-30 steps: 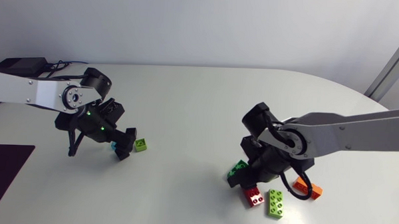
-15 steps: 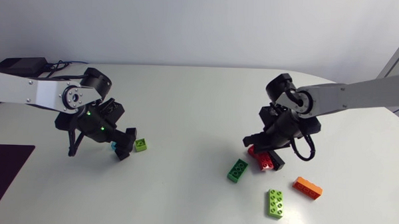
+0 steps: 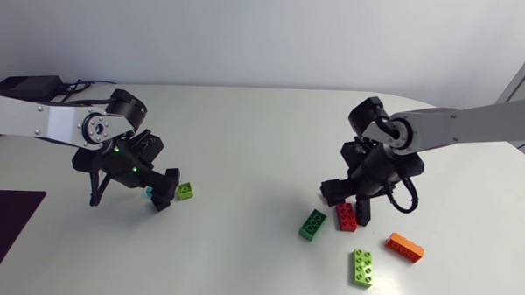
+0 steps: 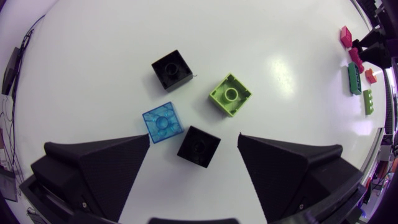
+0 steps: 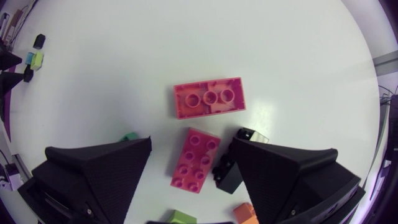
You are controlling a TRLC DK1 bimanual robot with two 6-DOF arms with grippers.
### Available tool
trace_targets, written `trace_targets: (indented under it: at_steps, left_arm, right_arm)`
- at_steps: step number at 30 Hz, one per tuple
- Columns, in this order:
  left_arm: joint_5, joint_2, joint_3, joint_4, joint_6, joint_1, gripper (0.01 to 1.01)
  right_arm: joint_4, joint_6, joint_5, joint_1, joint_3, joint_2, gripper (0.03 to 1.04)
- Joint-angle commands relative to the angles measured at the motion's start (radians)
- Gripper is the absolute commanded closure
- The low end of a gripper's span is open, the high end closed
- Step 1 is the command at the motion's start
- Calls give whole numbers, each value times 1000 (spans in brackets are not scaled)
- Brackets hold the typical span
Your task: Sort duplo bricks by size, large to the right and small to the left
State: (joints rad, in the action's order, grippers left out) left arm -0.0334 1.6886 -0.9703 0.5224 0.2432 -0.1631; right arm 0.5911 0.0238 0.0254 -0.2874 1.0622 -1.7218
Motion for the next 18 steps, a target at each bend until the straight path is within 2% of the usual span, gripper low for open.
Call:
trace_targets:
  at_steps: [1,8,18]
  left_arm:
    - [-3,-10,30,-1,15,8,44]
    - [-5,-10,31,-1,13,7,44]
    - [-5,-21,47,-4,15,11,44]
  right_arm:
    - [38,39,1,-68,-13,53,66]
    - [56,140,-1,-253,-73,99,67]
    - [18,176,-4,-322,-117,54,67]
